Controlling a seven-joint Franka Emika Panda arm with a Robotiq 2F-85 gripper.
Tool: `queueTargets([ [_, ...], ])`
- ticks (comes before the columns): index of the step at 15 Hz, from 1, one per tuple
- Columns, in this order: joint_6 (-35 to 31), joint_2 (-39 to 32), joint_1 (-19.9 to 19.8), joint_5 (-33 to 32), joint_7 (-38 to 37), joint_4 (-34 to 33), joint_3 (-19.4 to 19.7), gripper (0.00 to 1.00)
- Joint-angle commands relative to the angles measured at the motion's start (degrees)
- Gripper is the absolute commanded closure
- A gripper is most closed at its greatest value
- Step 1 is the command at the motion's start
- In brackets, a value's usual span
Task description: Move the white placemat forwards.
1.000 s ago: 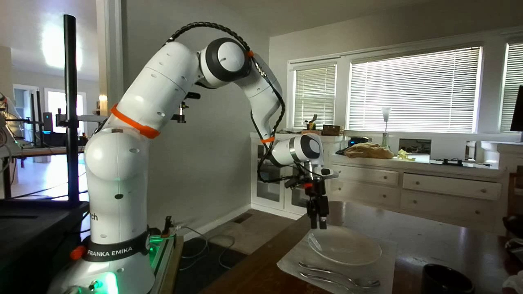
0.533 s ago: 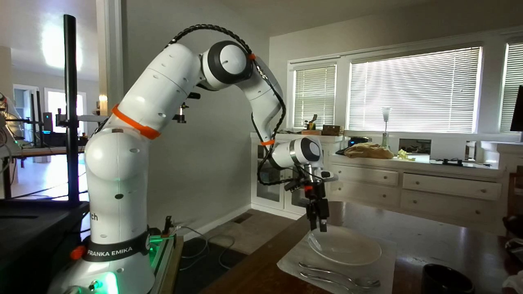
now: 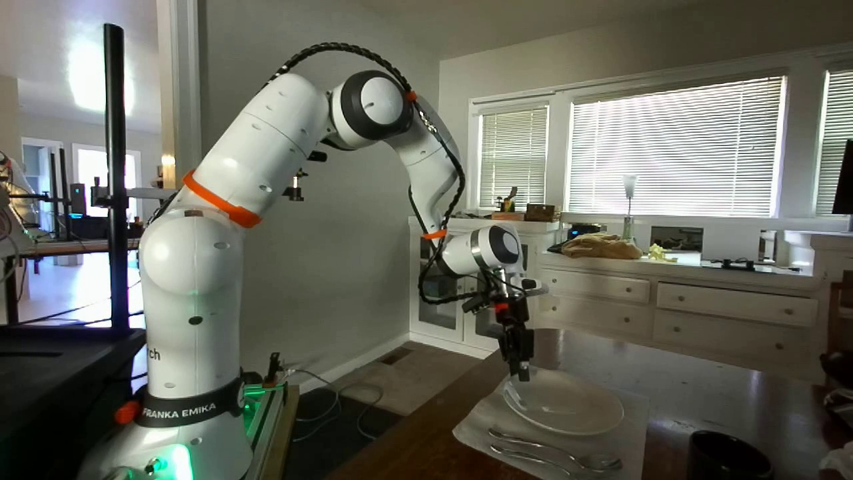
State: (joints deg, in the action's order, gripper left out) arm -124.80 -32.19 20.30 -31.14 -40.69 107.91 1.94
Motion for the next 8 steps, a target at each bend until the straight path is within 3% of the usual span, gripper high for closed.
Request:
queueTargets([
  [1,-0.67,-1.40,0.85,-1.59,-1.27,-1.01,0.50,0.57],
  [4,-0.62,-1.58,1.08,-2.02,-1.30,-0.97,0.46,0.50],
  [8,-0.62,-1.78,1.29,-2.49,-1.24,-1.18,0.35,0.64],
])
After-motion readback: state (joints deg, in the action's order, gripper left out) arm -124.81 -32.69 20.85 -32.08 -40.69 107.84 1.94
